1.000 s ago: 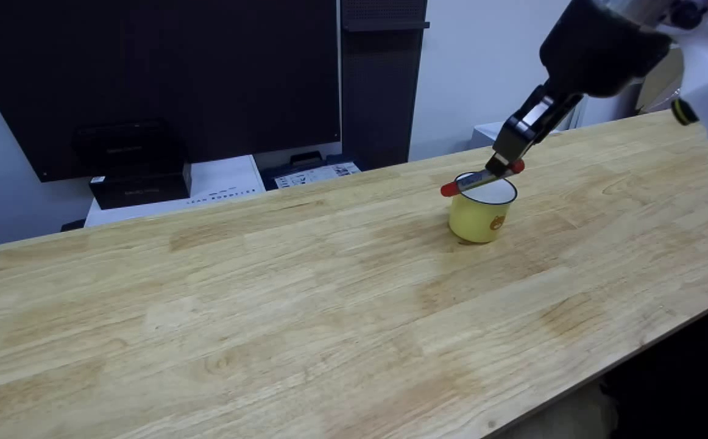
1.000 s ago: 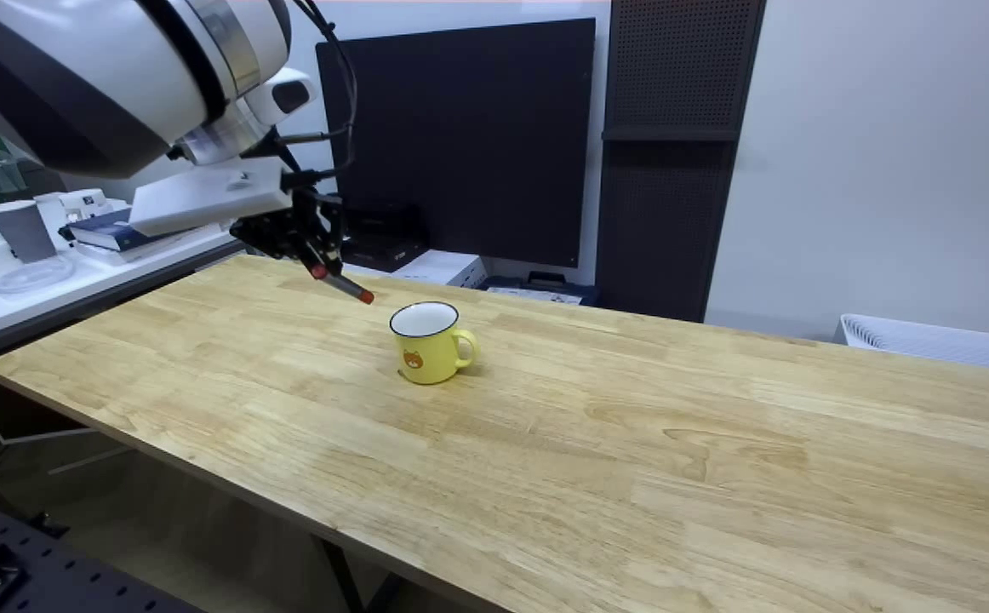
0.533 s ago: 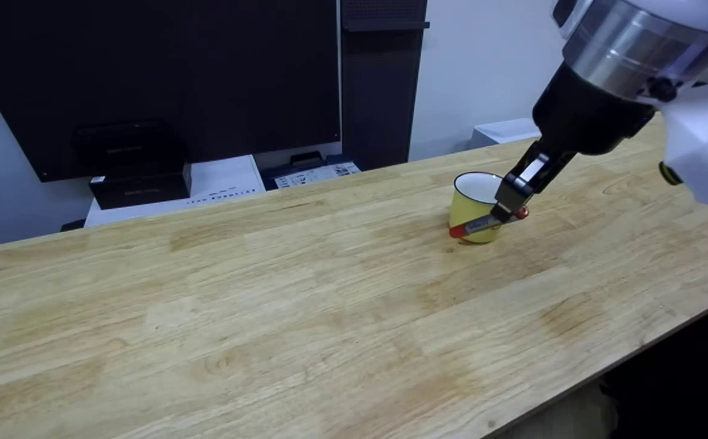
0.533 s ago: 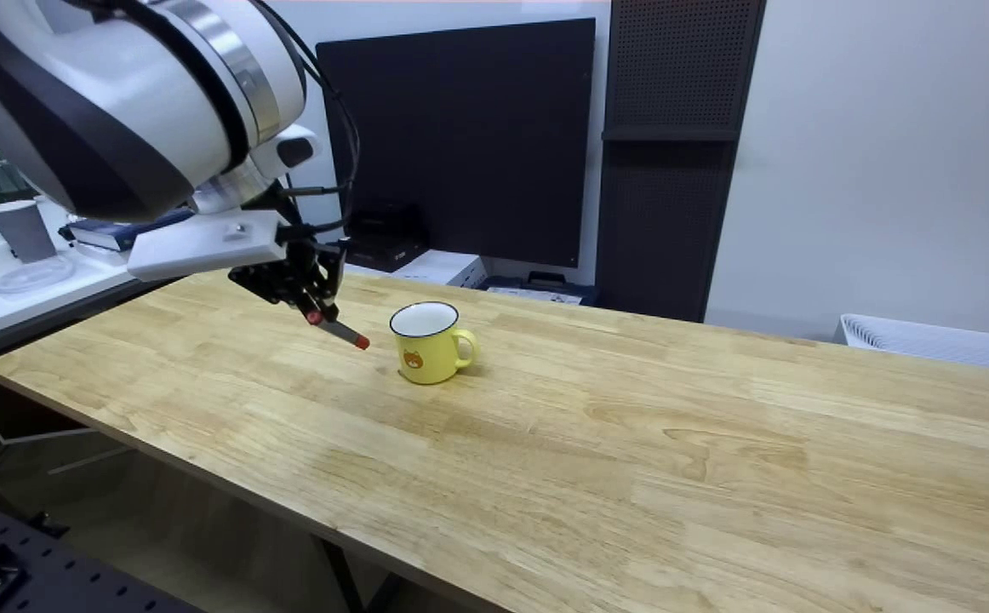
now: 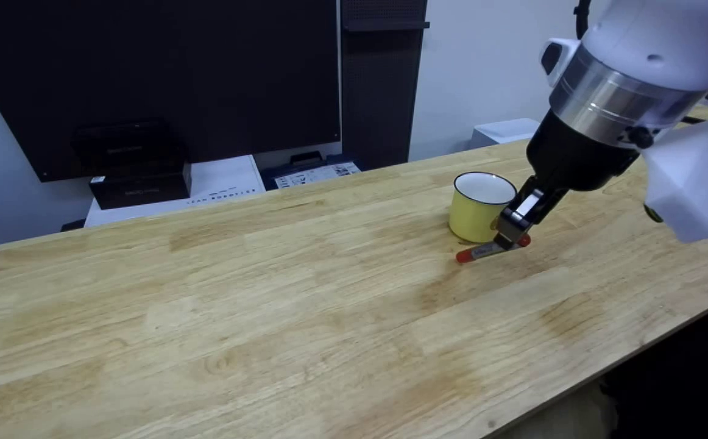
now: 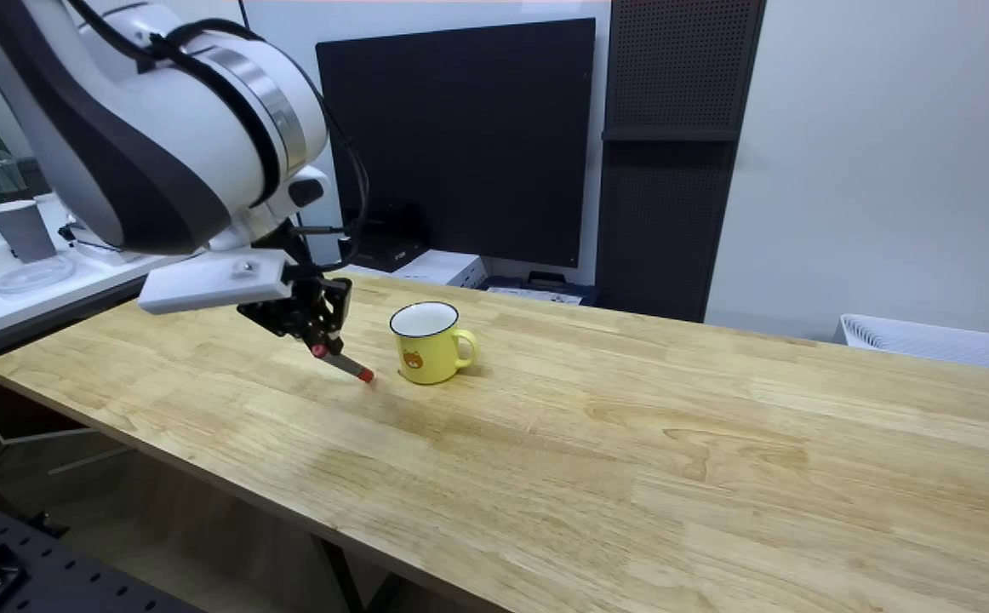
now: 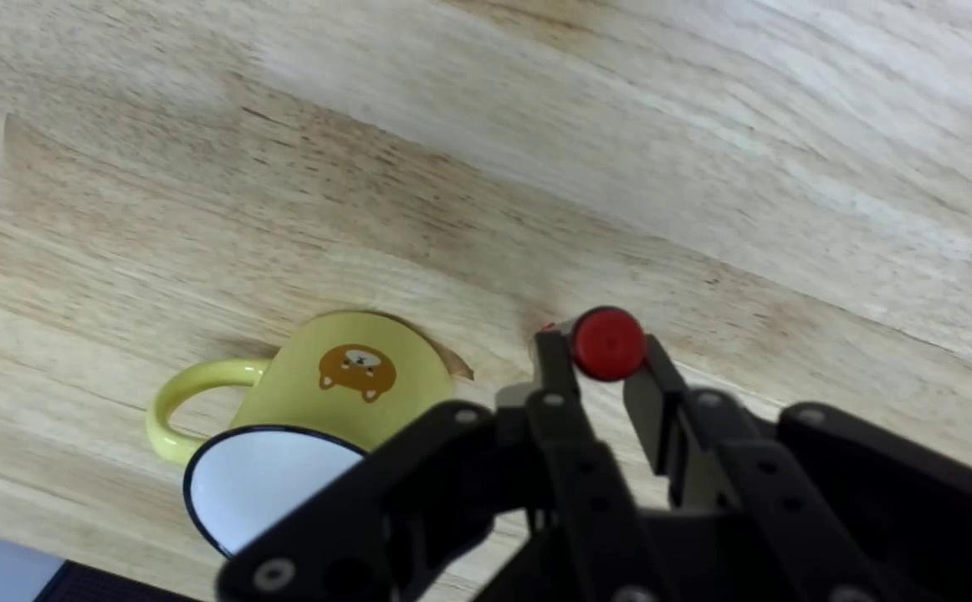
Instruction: Remove the red marker from the yellow mug
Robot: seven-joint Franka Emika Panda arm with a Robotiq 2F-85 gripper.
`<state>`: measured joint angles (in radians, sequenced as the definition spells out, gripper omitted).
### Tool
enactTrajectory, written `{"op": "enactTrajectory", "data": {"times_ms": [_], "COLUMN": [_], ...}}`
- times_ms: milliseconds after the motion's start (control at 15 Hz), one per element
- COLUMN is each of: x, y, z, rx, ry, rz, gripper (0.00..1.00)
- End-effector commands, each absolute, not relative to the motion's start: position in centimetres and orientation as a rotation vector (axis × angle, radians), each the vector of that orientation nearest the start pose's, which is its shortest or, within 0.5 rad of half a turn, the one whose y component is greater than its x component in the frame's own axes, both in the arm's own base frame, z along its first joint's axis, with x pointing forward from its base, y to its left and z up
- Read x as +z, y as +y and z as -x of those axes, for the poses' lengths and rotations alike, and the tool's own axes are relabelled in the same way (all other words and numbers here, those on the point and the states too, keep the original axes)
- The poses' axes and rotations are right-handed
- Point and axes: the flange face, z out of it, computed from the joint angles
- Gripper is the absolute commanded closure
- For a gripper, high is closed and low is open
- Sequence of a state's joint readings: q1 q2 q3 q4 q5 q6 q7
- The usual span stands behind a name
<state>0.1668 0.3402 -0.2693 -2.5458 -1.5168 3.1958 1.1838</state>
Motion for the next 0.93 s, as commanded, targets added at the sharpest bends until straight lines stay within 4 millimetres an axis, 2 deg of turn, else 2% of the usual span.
{"op": "enactTrajectory", "data": {"times_ms": [0,400,867], "x": [14.2,12.5,8.5], "y": [3.4,2.4,1.5], "z": [-41.1,-42.5,-41.6], "rx": [-0.426,-0.421,-0.295], "ry": [-0.362,-0.327,-0.269], "rz": [3.192,3.212,3.203], "gripper": [0.95,0.95,0.95]}}
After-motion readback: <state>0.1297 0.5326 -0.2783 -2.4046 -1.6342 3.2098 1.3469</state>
